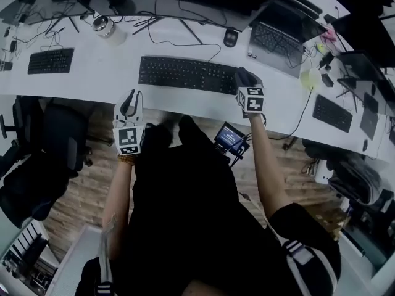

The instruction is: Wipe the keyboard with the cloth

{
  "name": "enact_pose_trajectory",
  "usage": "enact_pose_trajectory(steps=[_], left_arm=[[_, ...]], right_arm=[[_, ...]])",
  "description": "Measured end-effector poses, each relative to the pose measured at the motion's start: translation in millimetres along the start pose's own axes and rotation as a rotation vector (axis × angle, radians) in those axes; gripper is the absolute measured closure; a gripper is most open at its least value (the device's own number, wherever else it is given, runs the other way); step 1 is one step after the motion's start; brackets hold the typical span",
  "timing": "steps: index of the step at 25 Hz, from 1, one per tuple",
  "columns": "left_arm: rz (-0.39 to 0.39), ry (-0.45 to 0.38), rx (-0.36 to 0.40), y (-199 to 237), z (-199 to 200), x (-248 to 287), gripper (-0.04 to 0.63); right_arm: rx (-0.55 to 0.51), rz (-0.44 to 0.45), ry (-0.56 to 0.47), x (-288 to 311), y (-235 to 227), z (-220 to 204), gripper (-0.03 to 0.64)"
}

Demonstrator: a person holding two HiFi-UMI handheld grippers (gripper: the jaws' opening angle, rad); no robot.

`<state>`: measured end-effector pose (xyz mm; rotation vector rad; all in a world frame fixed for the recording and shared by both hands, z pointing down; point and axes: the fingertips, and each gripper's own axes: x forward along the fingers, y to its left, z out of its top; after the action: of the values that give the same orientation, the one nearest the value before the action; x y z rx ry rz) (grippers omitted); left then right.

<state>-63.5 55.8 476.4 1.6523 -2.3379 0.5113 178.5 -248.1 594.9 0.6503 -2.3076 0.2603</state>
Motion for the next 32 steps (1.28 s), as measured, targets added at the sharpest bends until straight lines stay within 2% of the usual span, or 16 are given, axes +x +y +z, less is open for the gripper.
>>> enact_pose_trajectory(steps=[4,7,10,12,13,15,17,18,22,25,28,32], left_arm=[[-0.022,0.059,-0.008,0.8,-27.0,34.5,0.532],[-0.056,0.112,-0.012,3.3,-54.2,53.5,0.531],[-0.098,0.159,-0.013,10.5,-81.3,68.8,0.531],[-0.121,0.187,-0.015,19.1,-97.2,74.9,0.530],[-0.131,0.199,-0.017,23.8,-104.3,77.8,0.527],[-0.152,0.220,-0.023,30.9,-116.2,82.9,0.516],[-0.181,0.246,-0.028,32.8,-127.2,85.9,0.486],[-0.202,0.262,-0.025,32.0,-132.3,88.0,0.463],[-0.318,0.338,0.011,20.0,-157.0,94.8,0.359],[-0.384,0.402,0.043,13.3,-175.5,97.4,0.296],[-0.438,0.426,0.079,7.2,-181.8,103.7,0.272],[-0.486,0.433,0.092,3.7,-181.3,109.4,0.256]], right_arm=[[-0.050,-0.027,0.099,22.5,-14.2,-12.7,0.486],[-0.053,-0.010,0.164,38.2,-17.5,-22.8,0.471],[0.046,0.065,0.162,39.9,-15.7,-22.0,0.438],[0.146,0.125,0.148,34.9,-11.4,-22.0,0.367],[0.182,0.142,0.140,32.6,-10.0,-22.0,0.367],[0.195,0.157,0.138,28.9,-8.5,-23.0,0.386],[0.179,0.149,0.152,27.3,-9.9,-27.7,0.461],[0.185,0.135,0.158,28.0,-12.7,-29.1,0.468],[0.255,0.065,0.188,29.2,-20.2,-30.7,0.480],[0.215,0.023,0.217,34.4,-17.8,-29.8,0.482],[0.167,-0.004,0.249,40.8,-15.7,-27.5,0.486],[0.166,-0.007,0.269,45.5,-11.8,-25.6,0.492]])
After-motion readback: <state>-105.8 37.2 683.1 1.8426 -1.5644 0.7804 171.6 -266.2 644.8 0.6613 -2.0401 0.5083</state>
